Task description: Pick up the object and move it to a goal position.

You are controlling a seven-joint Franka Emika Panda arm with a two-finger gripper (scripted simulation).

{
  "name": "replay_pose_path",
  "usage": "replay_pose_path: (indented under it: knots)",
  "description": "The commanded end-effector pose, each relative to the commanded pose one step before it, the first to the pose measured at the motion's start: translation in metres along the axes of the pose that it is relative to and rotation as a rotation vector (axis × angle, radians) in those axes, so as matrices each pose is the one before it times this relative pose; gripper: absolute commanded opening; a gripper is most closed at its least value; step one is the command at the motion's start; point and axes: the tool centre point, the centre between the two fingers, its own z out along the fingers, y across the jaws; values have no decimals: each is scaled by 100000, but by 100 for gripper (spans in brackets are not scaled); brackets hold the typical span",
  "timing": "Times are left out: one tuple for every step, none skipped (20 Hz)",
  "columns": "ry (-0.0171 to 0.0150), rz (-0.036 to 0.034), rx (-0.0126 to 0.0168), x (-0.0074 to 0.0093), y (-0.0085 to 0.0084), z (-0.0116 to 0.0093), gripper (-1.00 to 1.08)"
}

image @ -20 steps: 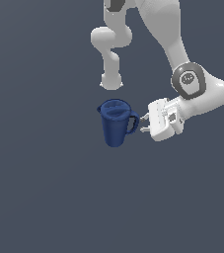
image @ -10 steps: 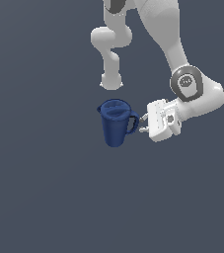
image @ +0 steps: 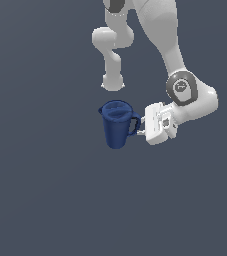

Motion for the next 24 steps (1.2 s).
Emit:
replay_pose_path:
  knots:
    - [-43,-93,38,-2,-53,674,28]
    - [0,0,0,-12,-12,105,28]
    - [0,0,0,-4,-4,35,28]
    - [0,0,0,0,0,0,-100]
    - [0,0,0,0,0,0,-100]
    - [0,0,0,0,0,0,-100]
    - [0,0,0,0,0,0,-100]
    - [0,0,0,0,0,0,-100]
    - [0,0,0,0,0,0,-100]
    - [0,0,0,0,0,0,-100]
    - [0,0,0,0,0,0,-100]
    - [0,0,0,0,0,0,-100]
    - [0,0,0,0,0,0,-100]
    - [42,-11,-87,1,21,-68,-100]
    - [24,36,-54,-5,22,-3,-100]
    - [93,153,-210,-45,57,-36,-100]
    - [141,234,-319,-60,101,-43,-100]
    - [197,326,-445,-84,142,-60,-100]
    - [255,423,-577,-110,181,-80,-100]
    - [310,514,-702,-133,222,-96,-100]
    - [368,610,-833,-159,261,-116,-100]
    - [422,700,-956,-182,301,-132,-100]
    - [479,794,-1084,-207,340,-150,-100]
    - [534,885,-1208,-230,380,-167,-100]
